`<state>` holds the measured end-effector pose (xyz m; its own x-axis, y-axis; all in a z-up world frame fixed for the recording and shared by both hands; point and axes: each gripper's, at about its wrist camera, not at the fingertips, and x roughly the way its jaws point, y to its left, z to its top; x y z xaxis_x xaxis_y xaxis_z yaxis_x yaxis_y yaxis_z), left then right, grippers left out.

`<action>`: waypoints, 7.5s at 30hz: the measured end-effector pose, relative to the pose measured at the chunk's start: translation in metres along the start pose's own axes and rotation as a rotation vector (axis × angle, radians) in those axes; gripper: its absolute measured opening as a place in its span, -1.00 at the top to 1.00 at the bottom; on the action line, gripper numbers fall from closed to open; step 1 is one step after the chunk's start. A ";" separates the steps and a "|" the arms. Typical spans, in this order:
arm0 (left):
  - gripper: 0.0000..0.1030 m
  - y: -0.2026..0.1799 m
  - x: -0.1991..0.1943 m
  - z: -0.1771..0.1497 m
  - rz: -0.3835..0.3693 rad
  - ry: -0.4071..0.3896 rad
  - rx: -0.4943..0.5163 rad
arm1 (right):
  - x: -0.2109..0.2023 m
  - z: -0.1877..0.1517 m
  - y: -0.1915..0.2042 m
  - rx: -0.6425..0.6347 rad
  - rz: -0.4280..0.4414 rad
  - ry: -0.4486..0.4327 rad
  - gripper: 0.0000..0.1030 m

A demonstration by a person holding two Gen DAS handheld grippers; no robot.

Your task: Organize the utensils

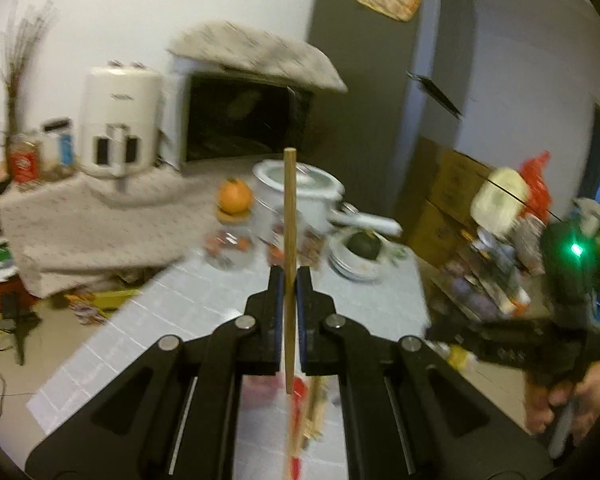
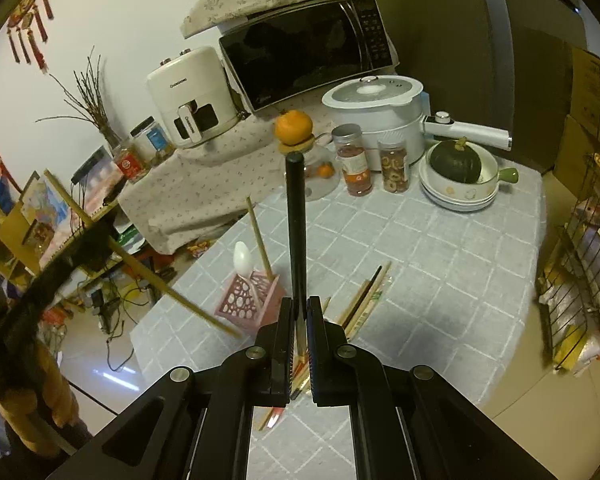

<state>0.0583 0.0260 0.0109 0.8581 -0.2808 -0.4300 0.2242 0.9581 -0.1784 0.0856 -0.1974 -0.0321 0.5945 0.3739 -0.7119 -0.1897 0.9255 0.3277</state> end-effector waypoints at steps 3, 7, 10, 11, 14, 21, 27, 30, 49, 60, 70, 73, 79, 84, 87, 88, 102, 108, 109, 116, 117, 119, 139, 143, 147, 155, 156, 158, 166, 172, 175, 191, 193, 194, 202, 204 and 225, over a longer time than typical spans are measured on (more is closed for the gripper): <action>0.87 0.005 0.009 -0.002 0.044 -0.018 0.013 | 0.002 0.001 0.003 0.002 0.003 0.002 0.89; 0.87 0.013 0.033 -0.007 0.080 0.013 0.018 | 0.001 0.001 0.007 -0.004 0.016 -0.004 0.89; 0.87 0.020 0.050 -0.014 0.103 0.055 0.008 | 0.001 0.001 0.009 -0.006 0.019 -0.010 0.89; 0.87 0.022 0.054 -0.016 0.104 0.072 0.001 | 0.000 0.001 0.010 -0.006 0.022 -0.013 0.89; 0.87 0.028 0.070 -0.023 0.112 0.124 -0.026 | -0.001 0.003 0.010 -0.010 0.032 -0.023 0.89; 0.87 0.037 0.095 -0.031 0.115 0.210 -0.060 | -0.005 0.014 0.024 -0.031 0.067 -0.060 0.89; 0.87 0.041 0.106 -0.033 0.096 0.237 -0.076 | 0.007 0.021 0.034 -0.012 0.086 -0.070 0.89; 0.87 0.044 0.109 -0.034 0.095 0.252 -0.082 | 0.014 0.026 0.038 0.001 0.086 -0.082 0.89; -0.16 0.056 0.080 -0.032 0.162 0.291 -0.088 | 0.094 0.033 0.041 0.079 -0.012 0.016 0.88; -0.34 0.067 0.082 -0.048 0.182 0.393 -0.086 | 0.128 0.030 0.042 0.107 0.008 0.087 0.84; -0.47 0.058 0.083 -0.053 0.143 0.443 -0.104 | 0.097 0.034 0.047 0.077 0.053 0.048 0.14; -0.49 0.056 0.082 -0.055 0.131 0.462 -0.112 | 0.088 0.033 0.041 0.075 0.053 0.055 0.08; -0.59 0.053 0.080 -0.064 0.102 0.506 -0.127 | 0.076 0.026 0.020 0.076 0.012 0.076 -0.11; -0.62 0.049 0.086 -0.079 0.077 0.584 -0.142 | 0.080 0.015 -0.002 0.073 -0.043 0.126 -0.28; -0.62 0.048 0.090 -0.089 0.072 0.629 -0.148 | 0.089 0.006 -0.014 0.068 -0.081 0.176 -0.35; -0.62 0.046 0.091 -0.092 0.075 0.638 -0.144 | 0.092 0.003 -0.017 0.066 -0.090 0.189 -0.35; -0.62 0.041 0.100 -0.112 0.080 0.744 -0.100 | 0.172 -0.025 -0.067 0.119 -0.233 0.396 -0.36; -0.62 0.049 0.101 -0.108 0.106 0.726 -0.092 | 0.199 -0.023 -0.090 0.173 -0.237 0.390 -0.23; -0.62 0.051 0.101 -0.107 0.114 0.719 -0.086 | 0.204 -0.024 -0.093 0.185 -0.237 0.393 -0.16; -0.62 0.059 0.102 -0.101 0.118 0.694 -0.090 | 0.232 -0.026 -0.100 0.212 -0.240 0.422 0.22; -0.62 0.059 0.102 -0.101 0.113 0.695 -0.091 | 0.233 -0.025 -0.099 0.212 -0.244 0.412 0.22; -0.62 0.057 0.102 -0.102 0.102 0.700 -0.089 | 0.236 -0.021 -0.100 0.214 -0.246 0.399 0.22; -0.62 0.006 0.089 -0.094 -0.040 0.673 0.038 | 0.192 -0.031 -0.144 0.239 -0.226 0.488 0.82; -0.62 -0.020 0.084 -0.091 -0.082 0.653 0.112 | 0.155 -0.031 -0.153 0.225 -0.202 0.442 0.82; -0.50 -0.052 0.087 -0.094 -0.149 0.662 0.170 | 0.128 -0.032 -0.162 0.234 -0.173 0.413 0.81; 0.36 -0.112 0.147 -0.112 -0.130 0.745 0.249 | 0.119 -0.031 -0.169 0.270 -0.108 0.392 0.81; 0.37 -0.117 0.160 -0.112 -0.111 0.769 0.227 | 0.120 -0.032 -0.173 0.269 -0.108 0.397 0.81; 0.42 -0.126 0.188 -0.109 -0.108 0.791 0.179 | 0.118 -0.036 -0.179 0.277 -0.108 0.406 0.81; 0.50 -0.123 0.262 -0.120 0.039 0.826 0.163 | 0.109 -0.042 -0.199 0.305 -0.094 0.413 0.81; 0.59 -0.110 0.283 -0.131 0.070 0.873 0.145 | 0.107 -0.044 -0.207 0.313 -0.080 0.414 0.81; 0.60 -0.109 0.286 -0.132 0.071 0.866 0.143 | 0.106 -0.046 -0.212 0.320 -0.080 0.414 0.81; 0.60 -0.107 0.297 -0.131 0.114 0.866 0.145 | 0.110 -0.045 -0.215 0.339 -0.091 0.420 0.81; 0.60 -0.108 0.297 -0.131 0.107 0.866 0.155 | 0.111 -0.046 -0.216 0.341 -0.093 0.423 0.81; 0.60 -0.110 0.297 -0.132 0.100 0.869 0.160 | 0.111 -0.047 -0.217 0.343 -0.093 0.424 0.81; 0.83 -0.115 0.298 -0.142 0.081 0.903 0.164 | 0.111 -0.048 -0.217 0.352 -0.097 0.424 0.81; 0.85 -0.116 0.292 -0.142 0.076 0.900 0.165 | 0.109 -0.047 -0.215 0.348 -0.098 0.417 0.81; 0.86 -0.115 0.113 -0.075 -0.119 0.502 0.215 | 0.024 -0.034 -0.137 0.184 -0.150 0.169 0.81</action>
<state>0.0950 -0.1201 -0.0832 0.5077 -0.3300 -0.7958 0.4403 0.8934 -0.0895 0.0988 -0.3136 -0.1152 0.4636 0.2530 -0.8492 0.0441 0.9506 0.3073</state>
